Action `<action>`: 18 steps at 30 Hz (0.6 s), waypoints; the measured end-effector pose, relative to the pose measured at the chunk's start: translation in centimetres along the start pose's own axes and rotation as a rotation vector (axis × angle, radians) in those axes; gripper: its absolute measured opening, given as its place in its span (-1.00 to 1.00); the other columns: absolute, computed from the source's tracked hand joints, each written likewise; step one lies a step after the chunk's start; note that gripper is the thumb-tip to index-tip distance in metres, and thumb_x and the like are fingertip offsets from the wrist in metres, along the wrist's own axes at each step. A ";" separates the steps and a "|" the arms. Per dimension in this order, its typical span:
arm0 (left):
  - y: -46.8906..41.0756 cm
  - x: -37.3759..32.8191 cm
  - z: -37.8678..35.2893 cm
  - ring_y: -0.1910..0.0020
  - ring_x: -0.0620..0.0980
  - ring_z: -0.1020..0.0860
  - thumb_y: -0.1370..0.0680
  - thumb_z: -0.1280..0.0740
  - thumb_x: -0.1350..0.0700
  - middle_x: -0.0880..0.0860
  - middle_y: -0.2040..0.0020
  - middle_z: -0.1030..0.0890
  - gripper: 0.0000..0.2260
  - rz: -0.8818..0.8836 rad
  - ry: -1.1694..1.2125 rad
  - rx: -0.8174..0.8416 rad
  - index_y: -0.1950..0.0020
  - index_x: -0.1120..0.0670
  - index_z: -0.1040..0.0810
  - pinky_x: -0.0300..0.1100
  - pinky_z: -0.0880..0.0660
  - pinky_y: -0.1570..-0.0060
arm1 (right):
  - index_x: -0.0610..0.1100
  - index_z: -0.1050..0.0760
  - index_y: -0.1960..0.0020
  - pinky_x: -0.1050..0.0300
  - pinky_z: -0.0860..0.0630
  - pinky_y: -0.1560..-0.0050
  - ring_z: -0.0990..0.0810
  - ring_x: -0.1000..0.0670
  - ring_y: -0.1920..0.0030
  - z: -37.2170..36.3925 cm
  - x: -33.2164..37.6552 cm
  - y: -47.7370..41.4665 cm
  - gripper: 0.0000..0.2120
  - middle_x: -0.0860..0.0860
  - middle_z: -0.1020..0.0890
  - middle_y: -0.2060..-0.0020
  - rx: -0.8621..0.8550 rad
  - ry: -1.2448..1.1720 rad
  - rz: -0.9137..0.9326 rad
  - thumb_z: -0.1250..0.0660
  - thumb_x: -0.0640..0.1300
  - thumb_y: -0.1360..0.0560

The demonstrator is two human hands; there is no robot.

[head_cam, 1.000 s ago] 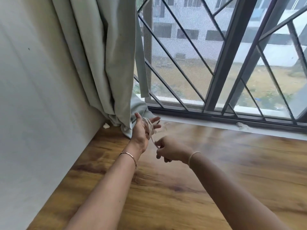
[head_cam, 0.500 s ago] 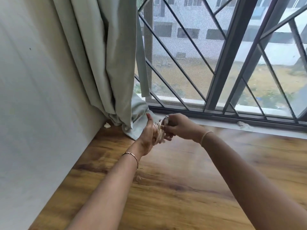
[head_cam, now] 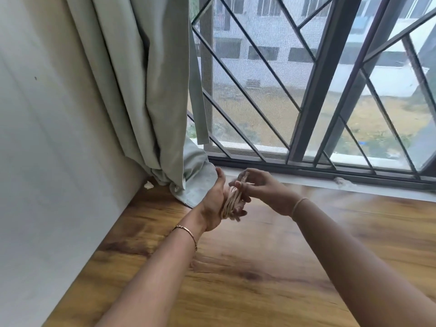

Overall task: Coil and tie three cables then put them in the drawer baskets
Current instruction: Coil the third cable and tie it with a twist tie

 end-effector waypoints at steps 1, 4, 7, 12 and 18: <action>0.1 0.1 -0.3 0.44 0.06 -0.45 -0.41 0.31 -0.49 0.09 0.46 -0.43 -0.11 0.012 0.024 0.021 0.26 0.17 -0.55 -0.19 -0.40 0.39 | -0.25 -0.48 0.02 0.23 -0.51 0.27 -0.59 0.11 0.28 -0.4 -0.2 0.1 -0.94 -0.33 -0.59 0.00 0.016 -0.028 -0.009 -0.30 -0.26 -0.54; 0.0 0.1 -0.9 0.57 0.00 -0.36 -0.43 0.29 -0.48 0.05 0.55 -0.36 -0.16 0.030 0.121 0.076 0.13 0.15 -0.51 -0.22 -0.33 0.45 | -0.27 -0.40 -0.06 0.12 -0.56 0.37 -0.61 -0.04 0.31 -1.6 -1.3 0.1 -0.81 -0.23 -0.59 0.14 0.039 -0.150 -0.079 -0.28 -0.15 -0.55; -0.7 0.4 0.0 0.57 0.00 -0.36 -0.42 0.26 -0.49 0.10 0.48 -0.36 -0.19 0.071 0.126 0.013 0.09 0.12 -0.50 -0.23 -0.28 0.47 | -0.21 -0.37 -0.03 0.10 -0.54 0.40 -0.60 -0.07 0.34 -1.8 -1.8 -0.1 -0.79 -0.16 -0.58 0.22 -0.024 -0.193 -0.097 -0.29 -0.08 -0.53; -1.7 0.8 1.9 0.44 0.02 -0.36 -0.40 0.18 -0.51 0.14 0.34 -0.41 -0.22 0.094 0.069 -0.182 0.30 0.04 -0.61 -0.26 -0.27 0.50 | -0.15 -0.41 0.04 0.06 -0.52 0.12 -0.56 -0.04 0.16 -0.6 -2.5 -0.3 -0.90 -0.11 -0.56 0.17 -0.205 -0.078 -0.073 -0.22 -0.13 -0.60; -1.5 -0.8 5.0 0.37 0.04 -0.55 -0.39 -0.07 -0.46 0.07 0.41 -0.56 -0.36 -0.079 0.048 -0.526 0.32 0.12 -0.51 -0.12 -0.53 0.26 | -0.17 -0.40 0.03 0.13 -0.51 0.11 -0.55 0.01 0.16 0.5 -2.3 0.4 -0.87 -0.08 -0.57 0.19 -0.372 -0.026 -0.036 -0.23 -0.10 -0.60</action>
Point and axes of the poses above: each hand's wrist, its own y-axis away from the middle knuckle, its own z-axis out of the back of the hand, x = y × z, the point moved 10 cm from there along -y, towards the middle knuckle
